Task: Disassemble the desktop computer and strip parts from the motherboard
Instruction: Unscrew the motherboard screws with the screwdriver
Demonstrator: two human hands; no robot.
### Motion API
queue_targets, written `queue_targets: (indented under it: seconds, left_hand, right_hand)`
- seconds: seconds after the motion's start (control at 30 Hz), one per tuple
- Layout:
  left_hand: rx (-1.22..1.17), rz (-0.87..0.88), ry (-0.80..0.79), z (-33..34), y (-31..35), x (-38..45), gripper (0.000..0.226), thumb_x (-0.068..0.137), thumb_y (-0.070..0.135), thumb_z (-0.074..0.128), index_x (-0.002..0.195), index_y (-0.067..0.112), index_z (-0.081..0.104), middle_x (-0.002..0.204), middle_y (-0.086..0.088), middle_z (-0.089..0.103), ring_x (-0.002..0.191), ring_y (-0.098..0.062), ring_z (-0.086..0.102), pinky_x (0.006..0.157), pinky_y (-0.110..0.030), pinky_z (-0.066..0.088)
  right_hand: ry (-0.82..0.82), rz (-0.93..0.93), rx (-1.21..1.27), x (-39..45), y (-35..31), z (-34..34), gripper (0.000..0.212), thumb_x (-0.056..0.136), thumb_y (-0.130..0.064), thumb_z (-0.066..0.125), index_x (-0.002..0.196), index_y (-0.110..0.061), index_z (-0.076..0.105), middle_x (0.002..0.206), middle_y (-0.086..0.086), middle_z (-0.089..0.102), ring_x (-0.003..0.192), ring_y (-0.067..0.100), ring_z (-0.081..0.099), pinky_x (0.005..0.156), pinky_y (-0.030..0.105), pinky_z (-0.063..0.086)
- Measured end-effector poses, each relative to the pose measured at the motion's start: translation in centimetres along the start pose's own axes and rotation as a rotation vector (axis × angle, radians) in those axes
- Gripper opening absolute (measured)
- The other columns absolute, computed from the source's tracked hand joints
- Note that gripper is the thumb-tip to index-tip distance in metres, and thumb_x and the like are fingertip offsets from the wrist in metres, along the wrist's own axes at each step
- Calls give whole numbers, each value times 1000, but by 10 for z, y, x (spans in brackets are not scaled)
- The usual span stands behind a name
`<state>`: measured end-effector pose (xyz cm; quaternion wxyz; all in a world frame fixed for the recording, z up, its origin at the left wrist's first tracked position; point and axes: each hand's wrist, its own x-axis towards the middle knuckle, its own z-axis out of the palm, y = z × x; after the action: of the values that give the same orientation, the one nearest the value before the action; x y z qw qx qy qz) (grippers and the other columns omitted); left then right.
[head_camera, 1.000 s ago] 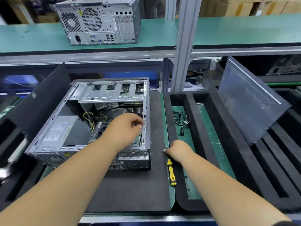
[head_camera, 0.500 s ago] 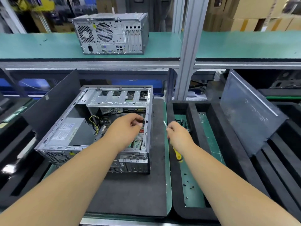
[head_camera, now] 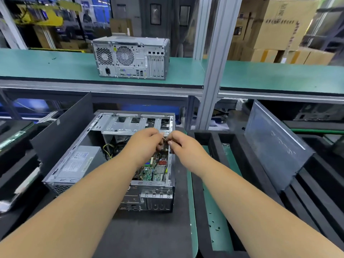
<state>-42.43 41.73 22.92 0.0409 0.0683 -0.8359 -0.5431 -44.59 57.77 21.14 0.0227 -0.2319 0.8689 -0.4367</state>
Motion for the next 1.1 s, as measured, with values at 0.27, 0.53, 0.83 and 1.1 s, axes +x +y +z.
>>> queue_targets:
  seconds: [0.27, 0.53, 0.83, 1.1]
  left_hand:
    - [-234, -123, 52, -54, -21, 42, 33, 98, 16, 48, 67, 10, 57, 57, -3, 56, 49, -14, 45, 50, -20, 38]
    - [-291, -245, -80, -103, -68, 81, 32, 100, 14, 43, 72, 10, 56, 64, -4, 56, 38, -3, 45, 35, -10, 33]
    - [178, -147, -353, -97, -110, 104, 19, 96, 26, 49, 88, 19, 65, 84, 4, 70, 76, -16, 61, 69, -29, 45]
    - [774, 63, -681, -41, -93, 111, 46, 92, 9, 51, 133, 30, 55, 137, 0, 54, 117, -20, 55, 94, -26, 45]
  right_hand:
    - [-5, 158, -102, 33, -12, 8, 25, 91, -49, 62, 87, -25, 63, 82, -1, 69, 80, 18, 66, 74, 38, 53]
    - [254, 293, 430, 76, -21, 42, 12, 89, -28, 72, 93, -17, 67, 68, -3, 65, 59, 11, 56, 57, 26, 44]
    - [509, 334, 149, 81, -12, 71, 20, 91, -45, 63, 82, -28, 58, 63, -3, 55, 51, 5, 45, 48, 18, 39]
    - [193, 226, -478, 83, 15, 75, 20, 94, -43, 59, 91, -25, 50, 77, -4, 57, 73, 21, 54, 60, 35, 42]
